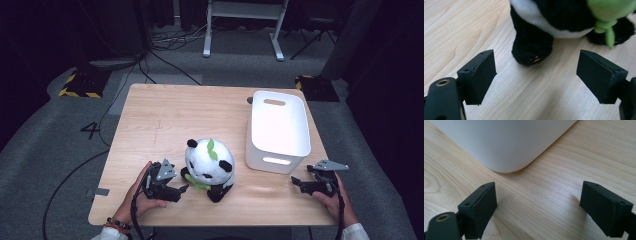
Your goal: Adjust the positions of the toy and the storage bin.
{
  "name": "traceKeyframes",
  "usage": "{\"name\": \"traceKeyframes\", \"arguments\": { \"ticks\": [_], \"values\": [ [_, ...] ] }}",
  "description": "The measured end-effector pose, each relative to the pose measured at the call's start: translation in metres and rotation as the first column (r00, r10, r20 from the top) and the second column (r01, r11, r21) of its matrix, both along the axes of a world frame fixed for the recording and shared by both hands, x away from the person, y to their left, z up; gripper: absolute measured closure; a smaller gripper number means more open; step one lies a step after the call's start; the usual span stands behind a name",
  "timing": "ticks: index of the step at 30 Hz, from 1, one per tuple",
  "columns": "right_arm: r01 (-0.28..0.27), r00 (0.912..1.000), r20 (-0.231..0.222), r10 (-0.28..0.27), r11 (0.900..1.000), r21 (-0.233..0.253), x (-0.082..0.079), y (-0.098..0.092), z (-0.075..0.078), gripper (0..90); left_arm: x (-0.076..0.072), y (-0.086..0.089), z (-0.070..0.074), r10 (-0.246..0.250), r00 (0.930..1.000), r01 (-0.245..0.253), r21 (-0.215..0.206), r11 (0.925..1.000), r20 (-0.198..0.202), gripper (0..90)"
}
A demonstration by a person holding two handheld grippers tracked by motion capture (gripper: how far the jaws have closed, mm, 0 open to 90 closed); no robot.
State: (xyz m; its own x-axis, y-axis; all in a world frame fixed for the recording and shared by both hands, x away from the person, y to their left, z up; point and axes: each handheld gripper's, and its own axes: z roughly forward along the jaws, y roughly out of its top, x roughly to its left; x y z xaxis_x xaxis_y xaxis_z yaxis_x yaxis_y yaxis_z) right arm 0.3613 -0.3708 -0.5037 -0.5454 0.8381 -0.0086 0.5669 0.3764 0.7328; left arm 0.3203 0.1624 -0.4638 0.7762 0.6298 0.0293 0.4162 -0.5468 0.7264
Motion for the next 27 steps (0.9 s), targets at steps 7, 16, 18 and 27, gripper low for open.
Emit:
{"name": "traceKeyframes", "arguments": {
  "ticks": [7, 16, 18, 27],
  "values": [
    [0.000, 1.0000, 0.000, 0.000, 1.000, 0.000, 0.000, 0.000, 0.000, 13.7, -0.001, -0.006, 0.006, -0.010, 0.9999, 0.011, -0.040, 0.9991, 0.005, 16.0],
    [0.000, 1.0000, 0.000, 0.000, 1.000, 0.000, 0.000, 0.000, 0.000, 13.7, 0.007, -0.018, 0.012, -0.032, 0.9995, 0.032, -0.076, 0.9965, 0.003, 15.5],
    [0.000, 1.0000, 0.000, 0.000, 1.000, 0.000, 0.000, 0.000, 0.000, 13.7, 0.005, -0.019, 0.014, -0.039, 0.9992, 0.039, -0.077, 0.9962, 0.007, 15.8],
    [0.000, 1.0000, 0.000, 0.000, 1.000, 0.000, 0.000, 0.000, 0.000, 13.7, -0.001, -0.015, 0.025, -0.049, 0.9985, 0.051, -0.129, 0.9904, 0.025, 15.8]
  ]
}}
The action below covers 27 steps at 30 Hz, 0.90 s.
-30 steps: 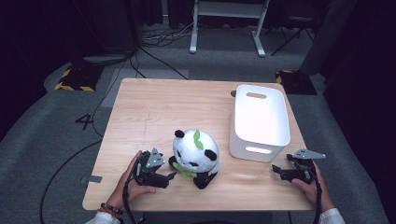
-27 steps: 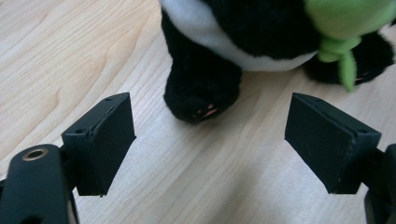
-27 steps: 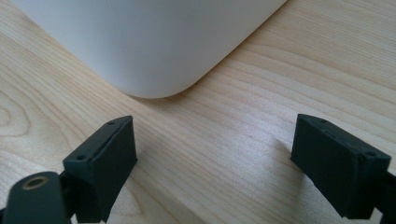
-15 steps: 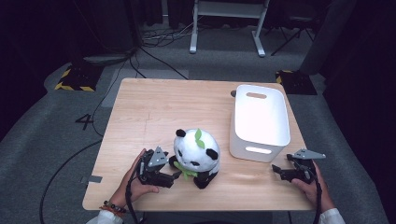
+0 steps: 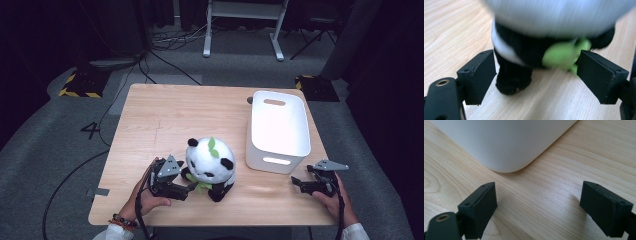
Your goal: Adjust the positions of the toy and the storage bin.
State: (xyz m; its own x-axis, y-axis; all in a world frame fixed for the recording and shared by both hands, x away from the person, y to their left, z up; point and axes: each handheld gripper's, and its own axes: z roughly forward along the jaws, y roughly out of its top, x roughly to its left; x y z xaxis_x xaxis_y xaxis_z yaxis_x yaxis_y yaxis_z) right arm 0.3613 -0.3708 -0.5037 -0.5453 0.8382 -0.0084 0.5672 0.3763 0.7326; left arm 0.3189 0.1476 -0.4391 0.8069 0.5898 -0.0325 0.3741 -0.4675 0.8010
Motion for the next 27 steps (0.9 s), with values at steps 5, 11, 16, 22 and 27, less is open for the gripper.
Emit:
{"name": "traceKeyframes", "arguments": {
  "ticks": [5, 11, 16, 22, 27],
  "values": [
    [0.000, 1.0000, -0.002, 0.000, 1.000, -0.001, 0.000, 0.000, 0.000, 13.7, 0.002, 0.000, 0.000, 0.011, 0.9999, -0.011, 0.006, 0.9999, 0.005, 15.8],
    [0.001, 1.0000, -0.002, -0.001, 1.000, -0.001, 0.000, 0.000, 0.000, 13.7, 0.010, -0.009, 0.000, -0.005, 1.0000, 0.005, 0.005, 1.0000, -0.005, 15.7],
    [0.000, 1.0000, -0.002, 0.000, 1.000, -0.001, 0.000, 0.000, 0.000, 13.7, 0.016, -0.016, 0.001, -0.020, 0.9997, 0.019, -0.024, 0.9995, -0.017, 15.1],
    [0.000, 1.0000, -0.001, 0.000, 1.000, -0.001, 0.000, 0.000, 0.000, 13.7, 0.017, -0.025, 0.004, -0.037, 0.9992, 0.036, -0.043, 0.9984, -0.014, 15.7],
    [0.001, 1.0000, -0.002, -0.001, 1.000, -0.001, 0.000, 0.000, 0.000, 13.7, 0.014, -0.029, 0.009, -0.033, 0.9995, 0.033, -0.024, 0.9992, 0.001, 15.6]
  ]
}}
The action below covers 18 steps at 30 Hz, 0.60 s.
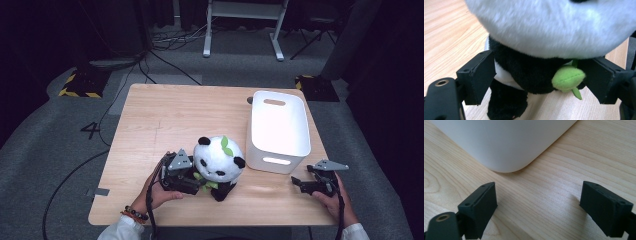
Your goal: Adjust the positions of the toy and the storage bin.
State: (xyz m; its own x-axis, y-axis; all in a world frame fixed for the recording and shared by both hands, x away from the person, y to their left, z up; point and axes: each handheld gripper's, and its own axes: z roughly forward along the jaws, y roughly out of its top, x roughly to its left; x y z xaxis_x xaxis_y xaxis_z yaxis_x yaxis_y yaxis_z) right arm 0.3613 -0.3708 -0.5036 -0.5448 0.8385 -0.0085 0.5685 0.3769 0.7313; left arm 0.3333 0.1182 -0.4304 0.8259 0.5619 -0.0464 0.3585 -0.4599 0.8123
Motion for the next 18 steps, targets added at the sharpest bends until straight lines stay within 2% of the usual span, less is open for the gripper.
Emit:
{"name": "traceKeyframes", "arguments": {
  "ticks": [4, 8, 10, 12, 13, 15, 18],
  "values": [
    [0.000, 1.0000, 0.000, 0.000, 1.000, 0.000, 0.000, 0.000, 0.000, 13.7, -0.001, -0.001, 0.001, 0.009, 1.0000, -0.009, 0.004, 0.9999, 0.001, 15.5],
    [0.000, 1.0000, 0.000, 0.000, 1.000, 0.001, 0.000, 0.000, 0.000, 13.7, 0.000, -0.001, 0.001, 0.013, 0.9999, -0.013, 0.026, 0.9996, -0.003, 15.4],
    [0.000, 1.0000, 0.000, 0.000, 1.000, 0.000, 0.000, 0.000, 0.000, 13.7, 0.002, -0.001, -0.003, 0.032, 0.9994, -0.031, 0.038, 0.9988, -0.017, 10.8],
    [0.000, 1.0000, 0.000, 0.000, 1.000, 0.000, 0.000, 0.000, 0.000, 13.7, 0.007, -0.001, -0.007, 0.043, 0.9983, -0.041, 0.043, 0.9982, -0.041, 1.1],
    [0.000, 1.0000, 0.000, 0.000, 1.000, 0.000, 0.000, 0.000, 0.000, 13.7, 0.010, 0.000, -0.010, 0.032, 0.9975, -0.031, 0.024, 0.9992, -0.062, 0.5],
    [0.000, 1.0000, 0.000, 0.000, 1.000, -0.001, 0.000, 0.000, 0.000, 13.7, 0.014, 0.001, -0.012, 0.029, 0.9955, -0.028, 0.021, 0.9994, -0.090, 0.5],
    [0.000, 1.0000, 0.000, 0.000, 1.000, 0.000, 0.000, 0.000, 0.000, 13.7, 0.018, -0.001, -0.015, 0.020, 0.9942, -0.019, 0.009, 0.9998, -0.105, 1.5]
  ]
}}
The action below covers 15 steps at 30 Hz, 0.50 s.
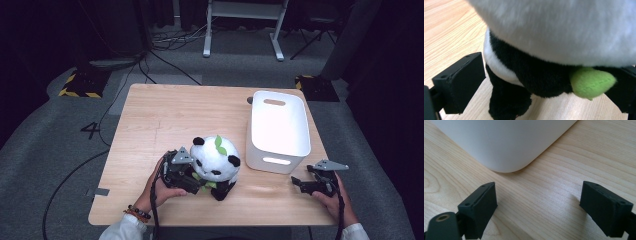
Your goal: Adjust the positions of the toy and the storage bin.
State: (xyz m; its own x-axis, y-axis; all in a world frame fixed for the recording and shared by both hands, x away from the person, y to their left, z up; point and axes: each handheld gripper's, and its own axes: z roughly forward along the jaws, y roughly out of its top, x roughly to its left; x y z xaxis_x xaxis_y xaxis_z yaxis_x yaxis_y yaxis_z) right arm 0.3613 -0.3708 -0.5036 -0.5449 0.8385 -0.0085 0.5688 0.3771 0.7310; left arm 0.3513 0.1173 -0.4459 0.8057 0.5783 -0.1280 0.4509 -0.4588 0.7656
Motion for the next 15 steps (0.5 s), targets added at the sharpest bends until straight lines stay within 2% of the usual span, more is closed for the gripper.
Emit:
{"name": "traceKeyframes", "arguments": {
  "ticks": [5, 6, 10, 12, 15],
  "values": [
    [0.000, 1.0000, 0.000, 0.000, 1.000, 0.000, 0.0000, 0.0000, 0.0000, 13.7, 0.0044, -0.0027, -0.0044, -0.022, 0.9997, 0.022, 0.016, 0.9996, -0.015, 16.2],
    [0.000, 1.0000, 0.001, 0.000, 1.000, 0.001, 0.0000, 0.0000, -0.0001, 13.7, 0.0064, -0.0033, -0.0055, -0.030, 0.9994, 0.030, 0.032, 0.9990, -0.016, 18.8],
    [0.000, 1.0000, 0.000, 0.000, 1.000, 0.000, 0.0000, 0.0000, 0.0000, 13.7, 0.0052, -0.0028, -0.0056, -0.036, 0.9994, 0.036, 0.058, 0.9977, 0.000, 36.8],
    [0.000, 1.0000, 0.001, 0.000, 1.000, 0.000, 0.0000, 0.0000, 0.0000, 13.7, 0.0037, -0.0022, -0.0064, -0.033, 0.9994, 0.032, 0.076, 0.9966, 0.013, 42.7],
    [0.000, 1.0000, 0.001, 0.000, 1.000, 0.000, 0.0000, 0.0000, 0.0000, 13.7, 0.0037, -0.0006, -0.0071, -0.036, 0.9993, 0.035, 0.075, 0.9965, 0.011, 48.7]
  ]
}}
